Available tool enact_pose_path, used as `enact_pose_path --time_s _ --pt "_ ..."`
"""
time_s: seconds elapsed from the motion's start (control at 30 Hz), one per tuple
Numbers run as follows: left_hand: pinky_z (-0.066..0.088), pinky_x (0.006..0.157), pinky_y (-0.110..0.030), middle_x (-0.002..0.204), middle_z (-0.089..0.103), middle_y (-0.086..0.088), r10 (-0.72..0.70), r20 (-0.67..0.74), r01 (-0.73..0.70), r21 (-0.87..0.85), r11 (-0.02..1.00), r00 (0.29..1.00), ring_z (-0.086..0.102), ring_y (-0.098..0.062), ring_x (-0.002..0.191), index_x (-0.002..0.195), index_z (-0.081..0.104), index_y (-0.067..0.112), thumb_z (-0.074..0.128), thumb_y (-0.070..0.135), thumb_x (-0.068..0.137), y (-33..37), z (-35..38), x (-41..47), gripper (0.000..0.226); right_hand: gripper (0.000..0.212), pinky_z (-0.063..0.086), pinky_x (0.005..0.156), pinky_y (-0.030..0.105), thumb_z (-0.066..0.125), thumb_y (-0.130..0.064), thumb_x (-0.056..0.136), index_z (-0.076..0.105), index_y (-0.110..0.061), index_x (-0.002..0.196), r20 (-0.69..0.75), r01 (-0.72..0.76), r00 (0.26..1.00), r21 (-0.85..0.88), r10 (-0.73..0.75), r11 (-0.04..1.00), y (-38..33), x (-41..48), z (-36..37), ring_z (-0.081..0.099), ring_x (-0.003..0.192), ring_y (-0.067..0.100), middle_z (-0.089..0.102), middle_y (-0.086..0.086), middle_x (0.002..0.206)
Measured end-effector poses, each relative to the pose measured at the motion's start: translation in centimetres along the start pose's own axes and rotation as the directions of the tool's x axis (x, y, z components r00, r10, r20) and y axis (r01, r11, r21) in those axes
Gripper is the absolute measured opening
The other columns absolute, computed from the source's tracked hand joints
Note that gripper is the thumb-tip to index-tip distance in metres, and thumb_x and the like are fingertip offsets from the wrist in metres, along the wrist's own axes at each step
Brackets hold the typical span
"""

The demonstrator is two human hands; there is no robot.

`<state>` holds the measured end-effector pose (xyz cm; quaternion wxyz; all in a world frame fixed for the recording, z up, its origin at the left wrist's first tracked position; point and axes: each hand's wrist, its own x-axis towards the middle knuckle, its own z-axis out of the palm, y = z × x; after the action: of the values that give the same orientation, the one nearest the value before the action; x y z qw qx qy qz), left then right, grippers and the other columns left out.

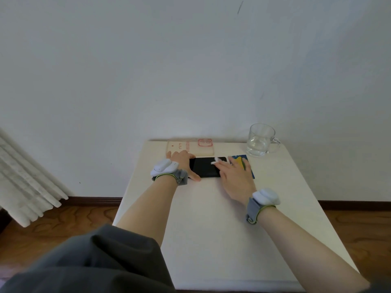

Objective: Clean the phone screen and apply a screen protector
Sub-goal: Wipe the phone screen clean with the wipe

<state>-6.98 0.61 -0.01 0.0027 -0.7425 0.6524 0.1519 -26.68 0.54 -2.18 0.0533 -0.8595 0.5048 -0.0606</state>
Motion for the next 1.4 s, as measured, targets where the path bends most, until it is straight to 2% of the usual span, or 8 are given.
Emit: enact_pose_path --time_s 0.1,0.23,0.57,0.7,0.9,1.1,1.23,1.4 --pt "0.016 0.114 -0.040 0.133 0.047 0.002 -0.004 -0.012 0.004 -0.014 1.000 1.000 0.039 -0.023 0.127 0.138 0.041 0.030 0.077 0.055 0.063 -0.2 0.1 0.0 0.087 0.044 0.002 0.117 0.046 0.020 -0.023 0.102 0.034 -0.033 0.142 0.002 -0.096 0.995 0.010 0.096 0.995 1.7 1.1 -0.5 0.014 0.147 0.012 0.039 -0.013 0.149" --pt "0.015 0.115 -0.040 0.135 0.046 0.003 -0.001 0.001 0.001 -0.024 1.000 1.000 0.038 -0.023 0.128 0.139 0.040 0.030 0.077 0.055 0.063 -0.3 0.1 0.1 0.087 0.043 0.000 0.118 0.043 0.022 -0.023 0.102 0.037 -0.025 0.142 -0.005 -0.095 0.995 -0.042 0.095 0.995 2.1 1.1 0.1 0.007 0.148 0.012 0.024 -0.014 0.156" --pt "0.015 0.115 -0.041 0.134 0.047 0.002 0.002 -0.004 -0.002 -0.021 1.000 1.000 0.038 -0.024 0.128 0.138 0.040 0.029 0.077 0.055 0.063 -0.3 -0.1 0.1 0.087 0.042 -0.003 0.116 0.035 0.024 -0.018 0.103 0.042 -0.019 0.141 -0.119 -0.035 0.991 0.200 0.060 0.979 1.5 1.3 -0.1 0.020 0.145 0.008 0.035 -0.010 0.151" --pt "0.015 0.114 -0.041 0.133 0.048 0.002 -0.001 0.000 0.001 -0.018 1.000 1.000 0.039 -0.024 0.127 0.138 0.041 0.030 0.077 0.055 0.063 -0.3 0.0 0.1 0.087 0.040 0.005 0.113 0.029 0.028 -0.017 0.102 0.050 -0.020 0.135 -0.068 -0.008 0.997 0.254 0.026 0.967 1.6 1.2 -0.2 0.030 0.139 0.008 0.045 -0.009 0.144" --pt "0.014 0.114 -0.041 0.132 0.048 0.001 -0.003 0.004 0.003 -0.029 1.000 1.000 0.039 -0.024 0.127 0.139 0.040 0.029 0.077 0.055 0.063 -0.3 -0.1 0.1 0.088 0.044 0.019 0.105 0.027 0.030 -0.021 0.094 0.061 -0.015 0.124 -0.241 0.083 0.970 0.440 0.029 0.894 1.9 1.7 -0.9 0.046 0.131 0.016 0.058 -0.003 0.134" --pt "0.016 0.112 -0.039 0.131 0.048 0.002 0.003 0.000 -0.003 -0.016 1.000 1.000 0.040 -0.024 0.126 0.138 0.041 0.029 0.077 0.055 0.063 -0.2 0.0 0.1 0.087 0.037 0.018 0.108 0.029 0.038 -0.015 0.099 0.059 -0.023 0.128 -0.088 0.078 0.995 0.334 -0.051 0.939 2.0 1.9 -0.8 0.037 0.137 0.017 0.055 -0.007 0.137" --pt "0.018 0.113 -0.039 0.130 0.049 0.002 0.000 -0.009 0.000 -0.031 1.000 1.000 0.040 -0.025 0.124 0.137 0.042 0.029 0.077 0.055 0.062 -0.4 0.0 0.3 0.087 0.042 0.032 0.105 0.040 0.038 -0.019 0.094 0.054 -0.021 0.133 -0.202 0.130 0.978 0.441 -0.042 0.888 1.8 1.8 -1.2 0.052 0.120 0.025 0.063 -0.013 0.108" --pt "0.020 0.111 -0.039 0.127 0.050 0.001 0.009 -0.015 -0.009 -0.027 1.000 1.000 0.042 -0.025 0.122 0.137 0.043 0.029 0.077 0.055 0.062 -0.3 0.2 0.1 0.086 0.036 0.034 0.100 0.034 0.047 -0.009 0.094 0.058 -0.019 0.127 -0.252 0.096 0.968 0.441 0.020 0.892 1.6 2.1 -0.6 0.055 0.113 0.022 0.064 0.000 0.120"
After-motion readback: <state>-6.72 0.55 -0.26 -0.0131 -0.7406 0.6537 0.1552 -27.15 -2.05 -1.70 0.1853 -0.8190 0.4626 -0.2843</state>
